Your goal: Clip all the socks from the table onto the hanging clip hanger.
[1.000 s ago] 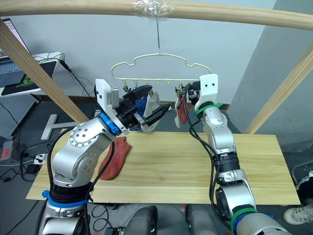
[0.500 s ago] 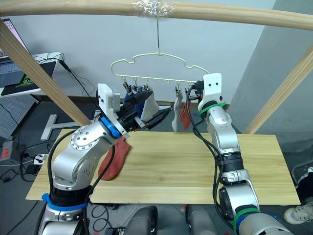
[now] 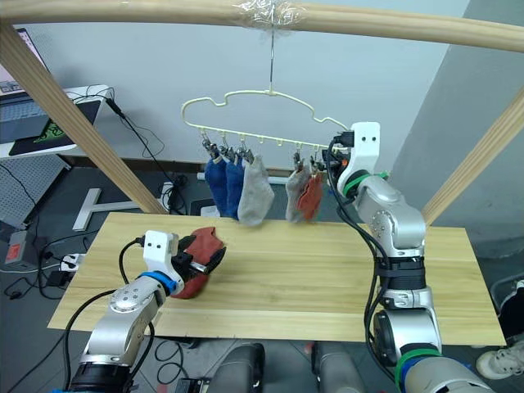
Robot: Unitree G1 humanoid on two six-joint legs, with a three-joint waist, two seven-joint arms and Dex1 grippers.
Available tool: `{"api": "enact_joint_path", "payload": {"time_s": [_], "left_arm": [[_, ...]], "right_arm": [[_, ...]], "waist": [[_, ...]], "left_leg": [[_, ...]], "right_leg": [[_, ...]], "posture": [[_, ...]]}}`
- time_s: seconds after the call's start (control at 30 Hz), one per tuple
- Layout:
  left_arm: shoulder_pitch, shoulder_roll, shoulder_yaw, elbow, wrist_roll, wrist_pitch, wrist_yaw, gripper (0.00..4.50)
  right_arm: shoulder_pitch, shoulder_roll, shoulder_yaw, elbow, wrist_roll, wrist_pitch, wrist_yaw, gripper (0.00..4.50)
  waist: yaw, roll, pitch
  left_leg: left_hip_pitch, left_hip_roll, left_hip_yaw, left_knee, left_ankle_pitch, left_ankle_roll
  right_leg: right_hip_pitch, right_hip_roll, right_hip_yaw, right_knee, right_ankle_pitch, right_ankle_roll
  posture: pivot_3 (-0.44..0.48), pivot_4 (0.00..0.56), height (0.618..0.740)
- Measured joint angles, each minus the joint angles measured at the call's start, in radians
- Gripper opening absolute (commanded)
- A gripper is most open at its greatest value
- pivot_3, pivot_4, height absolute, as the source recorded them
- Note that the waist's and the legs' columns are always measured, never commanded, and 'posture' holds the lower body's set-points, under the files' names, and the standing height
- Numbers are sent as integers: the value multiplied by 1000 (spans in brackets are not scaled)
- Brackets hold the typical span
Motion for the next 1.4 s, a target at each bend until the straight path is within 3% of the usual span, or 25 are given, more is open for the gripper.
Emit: {"api": "enact_joint_path", "payload": {"time_s": [0.27,0.53,0.67,1.03,1.07,1.27,1.4], "left_arm": [[-121,-20,40,272,29,-90,50,4444],[-188,-39,48,447,8,-44,-16,4444],[-183,-34,42,445,5,-33,-62,3595],[-107,-34,20,355,17,-28,-89,198],[-103,-36,8,345,22,-28,-95,30],[-73,-105,-80,238,30,14,-126,30],[-75,-87,-182,195,102,1,-156,30]], "right_arm": [[-1,-35,0,-42,22,64,1,45],[-7,-39,-7,-59,35,105,-14,45],[-7,-38,-13,-65,36,115,-23,45],[-8,-35,-19,-70,37,122,-23,45],[-9,-35,-19,-70,38,122,-23,45],[-39,-44,-59,-54,73,172,-24,45],[-69,-73,-78,-49,90,217,-23,45]], "waist": [[-4,0,0],[-5,0,0],[-6,0,0],[-5,0,0],[-4,0,0],[-5,0,0],[-8,0,0]], "left_leg": [[0,1,1,-1,0,0],[-1,1,1,-1,0,0],[0,1,1,-1,0,0],[0,0,1,-1,0,0],[0,0,1,-1,0,0],[0,0,2,0,0,0],[-1,1,2,-1,0,0]], "right_leg": [[0,1,-2,1,0,0],[0,1,-3,0,0,0],[0,1,-2,1,0,0],[1,0,-2,0,0,0],[1,0,-2,0,0,0],[0,0,-1,0,0,0],[0,2,-2,0,0,0]], "posture": [[-6,263,740],[-26,257,740],[-30,247,740],[-23,234,740],[-29,232,740],[-37,233,740],[-55,231,740]]}}
